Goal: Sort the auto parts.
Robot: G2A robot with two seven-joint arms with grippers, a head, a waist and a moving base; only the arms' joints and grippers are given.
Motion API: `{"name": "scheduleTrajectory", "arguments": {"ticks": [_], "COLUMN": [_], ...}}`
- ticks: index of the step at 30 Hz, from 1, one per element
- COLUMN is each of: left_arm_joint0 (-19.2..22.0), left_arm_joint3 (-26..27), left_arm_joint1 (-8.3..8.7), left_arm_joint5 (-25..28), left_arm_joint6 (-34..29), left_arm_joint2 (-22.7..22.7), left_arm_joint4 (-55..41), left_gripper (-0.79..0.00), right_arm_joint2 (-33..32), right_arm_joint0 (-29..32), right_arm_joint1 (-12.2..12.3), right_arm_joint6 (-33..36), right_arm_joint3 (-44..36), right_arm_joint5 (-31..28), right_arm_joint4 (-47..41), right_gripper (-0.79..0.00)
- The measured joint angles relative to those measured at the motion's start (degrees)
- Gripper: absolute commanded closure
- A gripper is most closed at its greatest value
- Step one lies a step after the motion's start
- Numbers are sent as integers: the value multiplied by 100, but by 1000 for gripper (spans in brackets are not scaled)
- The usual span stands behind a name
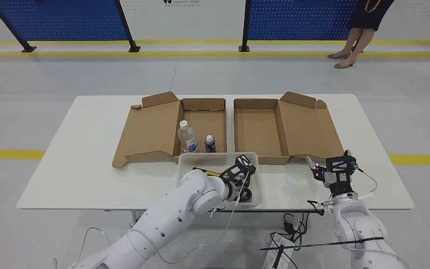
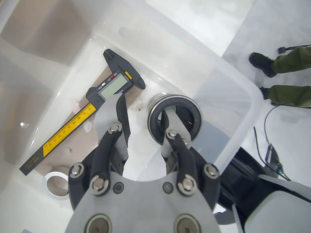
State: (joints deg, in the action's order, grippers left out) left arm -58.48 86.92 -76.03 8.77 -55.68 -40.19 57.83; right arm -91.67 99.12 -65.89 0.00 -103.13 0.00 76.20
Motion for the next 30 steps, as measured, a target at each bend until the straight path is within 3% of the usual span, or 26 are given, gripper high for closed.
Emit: {"name": "scheduleTrajectory", "arguments": {"ticks": [2, 10, 30], "left_arm_joint0": [-2, -55, -247], "left_arm_joint3": [-2, 69, 922], "left_arm_joint1": [-4, 3, 92], "left_arm_joint5": [0, -24, -91], "left_arm_joint6": [-1, 9, -166], "left_arm_joint2": [-6, -76, -499], "left_arm_joint4": [1, 68, 177], "left_gripper": [-142, -3, 0], "right_arm_joint2": [0, 0, 0], "right_arm_joint0": [0, 0, 0], "right_arm_joint1": [0, 0, 0], "right_arm_joint6": [0, 0, 0], "right_arm_joint3": [0, 0, 0], "right_arm_joint5": [0, 0, 0], "right_arm_joint4": [0, 0, 0], "right_gripper": [-785, -785, -785]}}
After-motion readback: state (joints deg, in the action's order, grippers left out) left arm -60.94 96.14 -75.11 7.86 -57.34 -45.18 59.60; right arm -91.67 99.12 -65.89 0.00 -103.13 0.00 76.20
